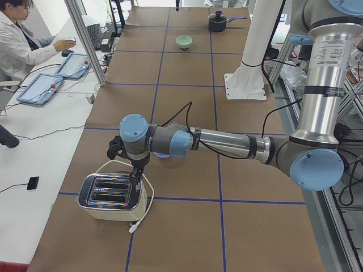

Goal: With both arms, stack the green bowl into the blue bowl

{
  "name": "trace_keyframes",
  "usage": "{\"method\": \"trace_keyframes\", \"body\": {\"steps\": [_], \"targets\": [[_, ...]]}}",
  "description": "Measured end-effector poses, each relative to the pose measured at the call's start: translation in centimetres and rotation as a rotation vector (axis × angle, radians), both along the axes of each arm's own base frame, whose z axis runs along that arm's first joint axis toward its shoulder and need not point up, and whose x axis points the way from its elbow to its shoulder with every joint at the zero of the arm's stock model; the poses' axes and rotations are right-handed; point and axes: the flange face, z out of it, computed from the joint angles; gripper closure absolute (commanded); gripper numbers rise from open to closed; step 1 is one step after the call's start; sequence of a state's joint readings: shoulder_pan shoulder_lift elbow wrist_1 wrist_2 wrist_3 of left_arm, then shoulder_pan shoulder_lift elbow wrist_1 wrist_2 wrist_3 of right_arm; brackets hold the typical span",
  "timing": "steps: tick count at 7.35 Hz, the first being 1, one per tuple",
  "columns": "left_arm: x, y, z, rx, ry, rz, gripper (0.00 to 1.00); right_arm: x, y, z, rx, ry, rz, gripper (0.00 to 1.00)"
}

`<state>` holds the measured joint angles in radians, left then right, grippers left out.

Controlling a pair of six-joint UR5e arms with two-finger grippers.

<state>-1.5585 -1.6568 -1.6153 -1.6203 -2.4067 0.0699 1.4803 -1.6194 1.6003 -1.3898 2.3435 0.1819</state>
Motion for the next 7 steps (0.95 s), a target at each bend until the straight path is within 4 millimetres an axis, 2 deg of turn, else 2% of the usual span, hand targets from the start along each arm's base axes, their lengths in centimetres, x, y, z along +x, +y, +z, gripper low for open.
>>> {"method": "trace_keyframes", "body": {"steps": [3, 7], "targets": [[0.0, 0.4, -0.1, 0.005, -0.002, -0.005, 0.00, 0.0, -0.3, -0.3, 0.004, -0.002, 0.001, 0.00], [-0.2, 0.3, -4.3, -0.045, -0.030, -0.145, 0.00, -0.2, -1.4, -1.1, 0.020, -0.003, 0.001, 0.00]]}}
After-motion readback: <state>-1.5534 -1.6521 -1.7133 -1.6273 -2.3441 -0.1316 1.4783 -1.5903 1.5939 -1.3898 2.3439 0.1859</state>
